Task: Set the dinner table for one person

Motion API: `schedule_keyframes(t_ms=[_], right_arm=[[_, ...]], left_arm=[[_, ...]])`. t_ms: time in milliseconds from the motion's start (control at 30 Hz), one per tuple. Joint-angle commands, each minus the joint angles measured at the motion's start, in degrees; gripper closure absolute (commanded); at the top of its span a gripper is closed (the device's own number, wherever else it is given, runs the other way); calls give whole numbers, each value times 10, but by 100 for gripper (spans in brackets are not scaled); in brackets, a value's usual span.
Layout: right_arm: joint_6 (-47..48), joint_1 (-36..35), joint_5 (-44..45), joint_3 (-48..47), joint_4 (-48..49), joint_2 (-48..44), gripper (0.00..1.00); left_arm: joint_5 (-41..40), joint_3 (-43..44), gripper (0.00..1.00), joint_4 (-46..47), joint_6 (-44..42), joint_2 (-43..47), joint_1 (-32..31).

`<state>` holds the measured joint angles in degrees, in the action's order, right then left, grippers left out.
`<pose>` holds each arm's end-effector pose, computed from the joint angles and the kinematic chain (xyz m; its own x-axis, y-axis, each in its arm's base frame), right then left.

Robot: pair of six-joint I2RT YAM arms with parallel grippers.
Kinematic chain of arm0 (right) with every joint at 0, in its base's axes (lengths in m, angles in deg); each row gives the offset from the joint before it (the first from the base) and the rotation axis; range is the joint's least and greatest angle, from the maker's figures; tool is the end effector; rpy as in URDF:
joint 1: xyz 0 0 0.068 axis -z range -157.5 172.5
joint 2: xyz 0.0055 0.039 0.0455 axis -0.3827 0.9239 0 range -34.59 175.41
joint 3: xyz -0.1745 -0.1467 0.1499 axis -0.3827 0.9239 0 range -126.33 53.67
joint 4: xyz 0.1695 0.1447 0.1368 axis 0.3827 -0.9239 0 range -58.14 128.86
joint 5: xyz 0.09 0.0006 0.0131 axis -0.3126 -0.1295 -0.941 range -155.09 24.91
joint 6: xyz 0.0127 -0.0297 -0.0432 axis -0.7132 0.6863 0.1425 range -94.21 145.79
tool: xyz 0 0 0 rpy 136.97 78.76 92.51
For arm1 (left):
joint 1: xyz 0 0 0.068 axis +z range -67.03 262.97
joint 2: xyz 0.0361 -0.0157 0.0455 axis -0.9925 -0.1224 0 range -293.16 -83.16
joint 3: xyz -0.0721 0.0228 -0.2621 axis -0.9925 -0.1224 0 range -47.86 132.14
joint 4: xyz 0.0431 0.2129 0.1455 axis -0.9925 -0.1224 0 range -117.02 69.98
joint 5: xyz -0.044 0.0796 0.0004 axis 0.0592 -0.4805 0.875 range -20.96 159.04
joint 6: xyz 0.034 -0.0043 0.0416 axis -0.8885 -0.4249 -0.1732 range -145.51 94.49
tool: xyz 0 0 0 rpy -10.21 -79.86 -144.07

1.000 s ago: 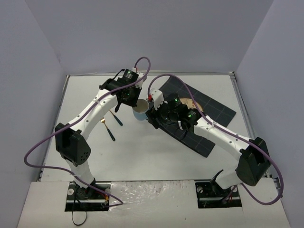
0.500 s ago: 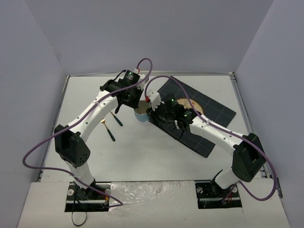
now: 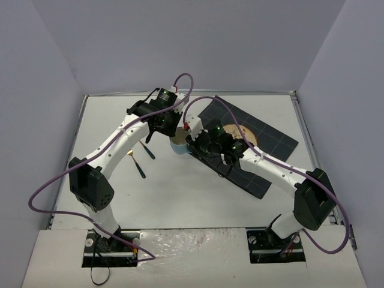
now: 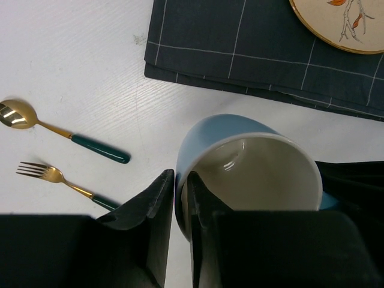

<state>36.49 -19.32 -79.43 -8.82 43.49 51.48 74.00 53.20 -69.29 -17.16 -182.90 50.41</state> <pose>0.2573 0.2421 0.2986 -0.0854 -0.3178 -0.9443 -0.8512 0.5159 -0.0967 0.3200 -0.2079 0.3580 -0.7042 0.2780 -0.6534 0.4879 0.8580 -0.1608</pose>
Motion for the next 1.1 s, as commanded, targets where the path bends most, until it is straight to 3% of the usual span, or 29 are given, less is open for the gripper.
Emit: schedule_keyframes(t_ms=[0, 100, 267, 433, 700, 1067], right_arm=[[1, 0, 15, 21, 62, -53, 100], [-3, 1, 30, 44, 71, -73, 100], [-12, 12, 66, 83, 79, -110, 100], [-40, 71, 108, 139, 99, -178, 100], [-103, 198, 251, 217, 135, -251, 100], [-170, 430, 223, 268, 211, -231, 100]], left_arm=[[-9, 27, 74, 31, 7, 58, -4], [-18, 22, 58, 38, 14, 67, -2], [-56, -8, 21, 71, 34, 95, 11], [-92, -86, 5, 121, 58, 155, 48], [-129, -252, 3, 197, 86, 268, 117], [-145, -359, 3, 204, 58, 332, 128]])
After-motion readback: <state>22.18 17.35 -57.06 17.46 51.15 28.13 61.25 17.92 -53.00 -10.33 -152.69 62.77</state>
